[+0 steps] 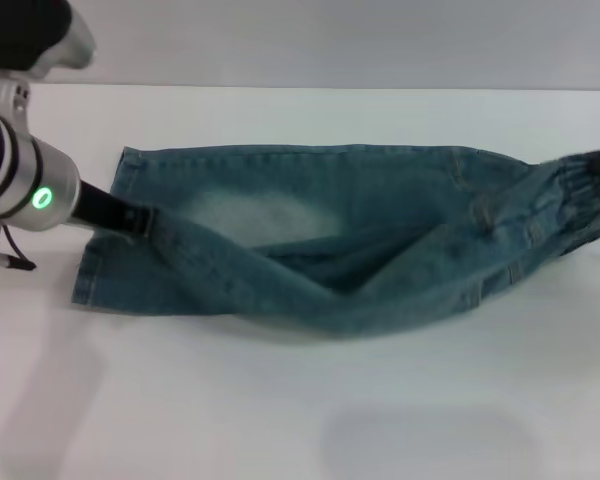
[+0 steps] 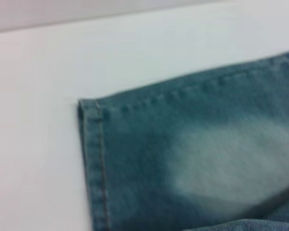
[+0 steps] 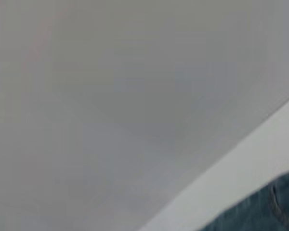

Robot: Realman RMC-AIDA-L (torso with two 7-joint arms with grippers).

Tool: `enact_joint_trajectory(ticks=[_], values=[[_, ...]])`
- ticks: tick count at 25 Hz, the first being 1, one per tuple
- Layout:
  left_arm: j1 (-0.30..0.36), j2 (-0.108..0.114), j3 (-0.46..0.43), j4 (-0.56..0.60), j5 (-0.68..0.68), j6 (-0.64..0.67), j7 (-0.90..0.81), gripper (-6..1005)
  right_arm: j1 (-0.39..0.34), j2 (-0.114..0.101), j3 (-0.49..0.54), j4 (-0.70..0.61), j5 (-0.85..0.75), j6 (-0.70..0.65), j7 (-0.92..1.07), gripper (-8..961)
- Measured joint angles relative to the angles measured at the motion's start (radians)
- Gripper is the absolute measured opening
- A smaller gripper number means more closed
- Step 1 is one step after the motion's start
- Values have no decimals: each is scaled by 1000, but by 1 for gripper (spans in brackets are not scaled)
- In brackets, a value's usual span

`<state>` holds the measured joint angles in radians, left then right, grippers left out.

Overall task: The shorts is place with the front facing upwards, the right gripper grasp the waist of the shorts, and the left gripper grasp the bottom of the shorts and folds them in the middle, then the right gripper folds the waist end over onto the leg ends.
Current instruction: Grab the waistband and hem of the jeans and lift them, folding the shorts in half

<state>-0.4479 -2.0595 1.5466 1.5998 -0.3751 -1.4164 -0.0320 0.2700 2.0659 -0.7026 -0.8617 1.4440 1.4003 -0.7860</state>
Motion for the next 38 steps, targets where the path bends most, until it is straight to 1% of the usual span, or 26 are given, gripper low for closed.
enact_joint_trajectory(ticks=[4, 9, 13, 17, 20, 30, 35, 38], values=[[8, 1, -28, -26, -2, 68, 18, 220, 31, -1, 83, 113, 61, -18, -72, 3], [11, 1, -66, -56, -5, 122, 35, 225, 38, 0, 121, 194, 155, -57, -119, 3], [11, 1, -88, -65, -6, 137, 50, 230, 37, 2, 129, 252, 218, -81, -146, 3], [6, 1, -95, -74, -7, 155, 52, 234, 37, 5, 137, 275, 238, -117, -149, 2], [1, 0, -97, -80, -8, 163, 56, 237, 42, 2, 140, 298, 245, -128, -152, 3], [-23, 0, -91, -129, -37, 222, 63, 248, 54, 1, 150, 307, 263, -162, -167, 2], [-41, -2, -92, -207, -102, 310, 93, 254, 73, 1, 168, 330, 268, -206, -184, 8], [-66, -2, -98, -315, -177, 416, 102, 257, 108, -6, 178, 368, 275, -267, -259, 16]])
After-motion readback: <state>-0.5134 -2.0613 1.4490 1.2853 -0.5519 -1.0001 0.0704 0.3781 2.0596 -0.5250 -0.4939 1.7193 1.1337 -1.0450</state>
